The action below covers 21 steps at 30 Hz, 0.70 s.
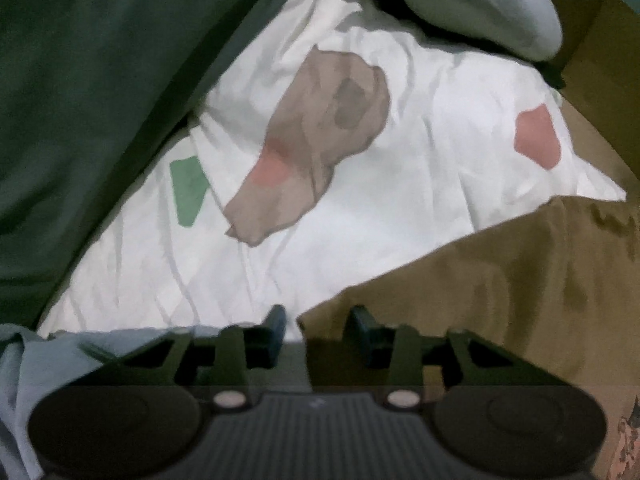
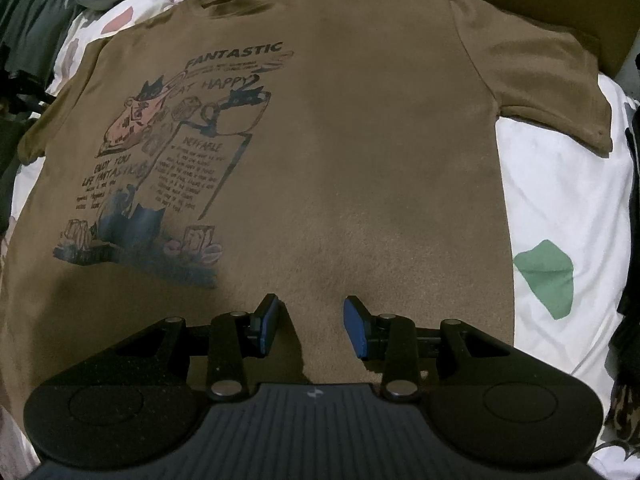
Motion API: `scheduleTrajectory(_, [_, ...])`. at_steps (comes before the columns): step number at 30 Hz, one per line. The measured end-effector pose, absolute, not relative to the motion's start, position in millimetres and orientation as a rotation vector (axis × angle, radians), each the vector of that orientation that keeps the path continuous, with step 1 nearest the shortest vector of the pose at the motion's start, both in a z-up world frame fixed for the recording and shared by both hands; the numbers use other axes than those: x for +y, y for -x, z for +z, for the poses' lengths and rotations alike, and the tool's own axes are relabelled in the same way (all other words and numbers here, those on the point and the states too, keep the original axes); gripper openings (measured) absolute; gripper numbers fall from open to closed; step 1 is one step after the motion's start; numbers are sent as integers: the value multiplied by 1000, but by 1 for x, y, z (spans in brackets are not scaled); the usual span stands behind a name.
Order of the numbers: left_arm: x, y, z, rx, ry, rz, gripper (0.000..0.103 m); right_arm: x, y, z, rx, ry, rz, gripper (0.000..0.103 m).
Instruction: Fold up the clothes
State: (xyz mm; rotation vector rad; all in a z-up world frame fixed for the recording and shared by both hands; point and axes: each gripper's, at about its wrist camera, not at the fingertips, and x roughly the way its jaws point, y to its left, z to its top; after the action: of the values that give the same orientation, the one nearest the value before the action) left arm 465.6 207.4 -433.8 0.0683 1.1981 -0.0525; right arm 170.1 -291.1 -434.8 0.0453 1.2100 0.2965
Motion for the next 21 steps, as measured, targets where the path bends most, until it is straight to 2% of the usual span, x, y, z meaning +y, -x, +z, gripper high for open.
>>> scheduleTrajectory(1, [206,-465,-432,1194,-80,-62,16,-291,-171,-434,1209,-47,296,42])
scheduleTrajectory(3, [202,-464,-426,1189,-102,-94,7,-292,-172,-434,1206,-50,295,43])
scheduleTrajectory(11, [208,-479,-401,1145,-169,-42,6,-299,-169,-435,1207,-96,281,42])
scheduleTrajectory(21, [204,-487,-428,1145,-186,-11,8,-303,-168,-437,1215,-110,281,42])
